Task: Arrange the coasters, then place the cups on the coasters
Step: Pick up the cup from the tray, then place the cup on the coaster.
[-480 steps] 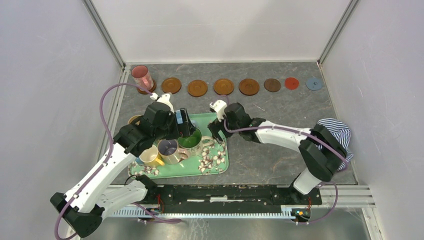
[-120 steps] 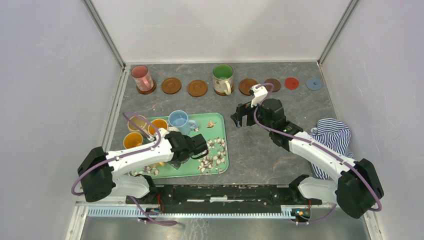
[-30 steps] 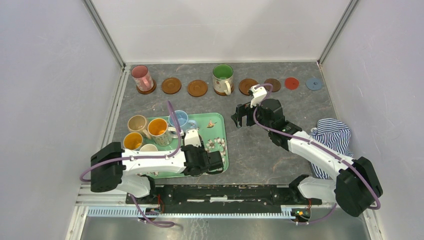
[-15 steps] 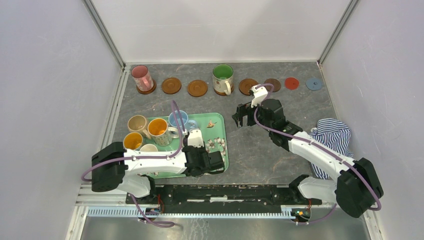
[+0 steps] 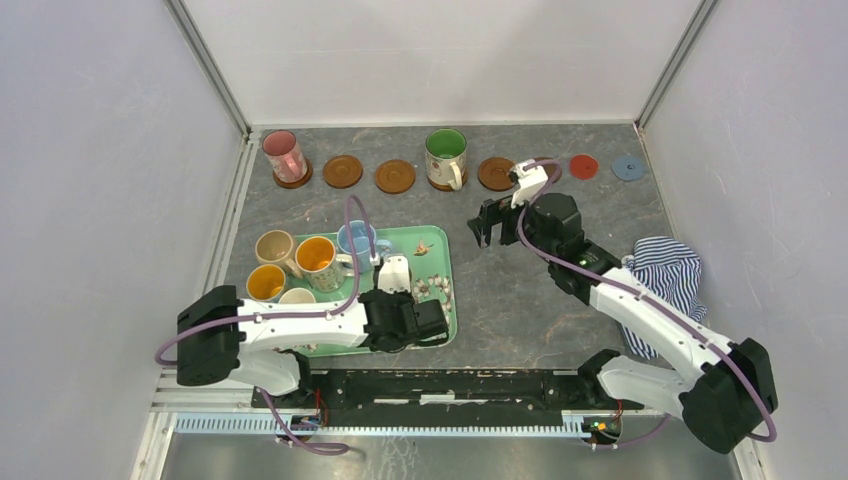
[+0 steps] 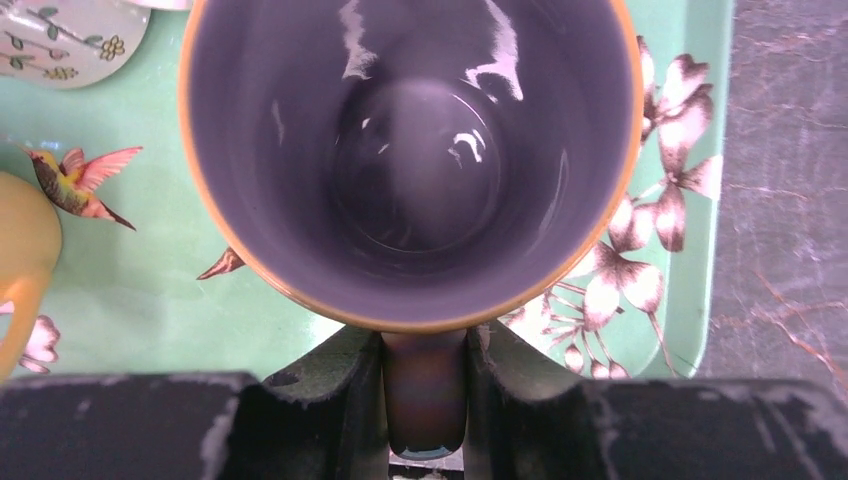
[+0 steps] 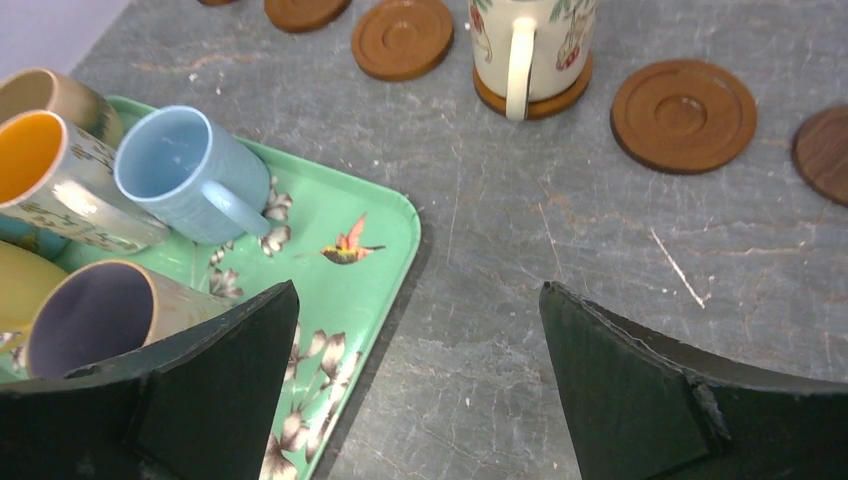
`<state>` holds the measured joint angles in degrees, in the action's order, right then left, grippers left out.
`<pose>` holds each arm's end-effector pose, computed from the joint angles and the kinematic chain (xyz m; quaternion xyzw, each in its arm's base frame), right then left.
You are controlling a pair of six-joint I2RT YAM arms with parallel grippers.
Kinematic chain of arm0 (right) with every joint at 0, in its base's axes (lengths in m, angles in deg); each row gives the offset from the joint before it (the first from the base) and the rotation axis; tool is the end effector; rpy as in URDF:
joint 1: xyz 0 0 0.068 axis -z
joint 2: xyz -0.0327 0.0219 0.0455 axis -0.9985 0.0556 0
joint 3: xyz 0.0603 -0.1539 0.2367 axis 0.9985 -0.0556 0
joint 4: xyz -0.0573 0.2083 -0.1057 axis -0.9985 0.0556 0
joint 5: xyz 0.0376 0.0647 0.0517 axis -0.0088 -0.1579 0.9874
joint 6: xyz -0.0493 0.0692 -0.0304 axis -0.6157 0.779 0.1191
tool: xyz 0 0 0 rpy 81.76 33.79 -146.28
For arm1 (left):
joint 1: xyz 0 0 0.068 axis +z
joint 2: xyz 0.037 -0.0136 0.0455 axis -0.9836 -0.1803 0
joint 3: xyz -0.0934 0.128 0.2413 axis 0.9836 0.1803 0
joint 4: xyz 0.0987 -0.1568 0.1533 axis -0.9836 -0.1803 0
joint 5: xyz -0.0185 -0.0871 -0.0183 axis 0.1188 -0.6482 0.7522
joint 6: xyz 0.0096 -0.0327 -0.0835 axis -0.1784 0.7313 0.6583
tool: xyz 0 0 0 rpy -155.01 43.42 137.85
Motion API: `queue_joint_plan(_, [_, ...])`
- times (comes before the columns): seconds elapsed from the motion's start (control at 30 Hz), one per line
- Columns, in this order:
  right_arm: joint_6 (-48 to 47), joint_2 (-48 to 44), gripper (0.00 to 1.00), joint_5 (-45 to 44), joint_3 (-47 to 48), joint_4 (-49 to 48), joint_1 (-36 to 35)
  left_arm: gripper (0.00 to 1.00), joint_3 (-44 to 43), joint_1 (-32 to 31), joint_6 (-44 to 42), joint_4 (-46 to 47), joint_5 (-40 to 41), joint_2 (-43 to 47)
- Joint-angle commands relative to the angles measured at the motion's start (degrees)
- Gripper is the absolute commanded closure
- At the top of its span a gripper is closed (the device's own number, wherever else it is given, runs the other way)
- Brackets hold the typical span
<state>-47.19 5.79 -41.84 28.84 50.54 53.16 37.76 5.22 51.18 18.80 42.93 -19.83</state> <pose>0.2261 0.1493 0.2983 -0.1296 0.8006 0.2354 0.5356 0.1124 -0.1886 0.1973 -0.0579 0.9177 0.0157 0.3926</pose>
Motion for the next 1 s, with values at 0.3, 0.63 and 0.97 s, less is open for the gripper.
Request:
queue_joint_plan(0.3, [0.43,-4.62,0.02,-4.48,7.56,3.37,-0.19,0.98,-10.66,-0.19,-20.12,7.42,9.01,8.76])
queue_joint_plan(0.63, [1.17,-7.69,0.02,-8.69,8.48,3.99,-0.18,0.98,-17.26,12.18,-34.87,16.99,5.11,9.51])
queue_joint_plan(0.97, [2.59,-8.69,0.02,-8.13,8.25,3.86,-0.19,0.98,-22.24,33.3,-48.86,29.68,-4.44,3.4])
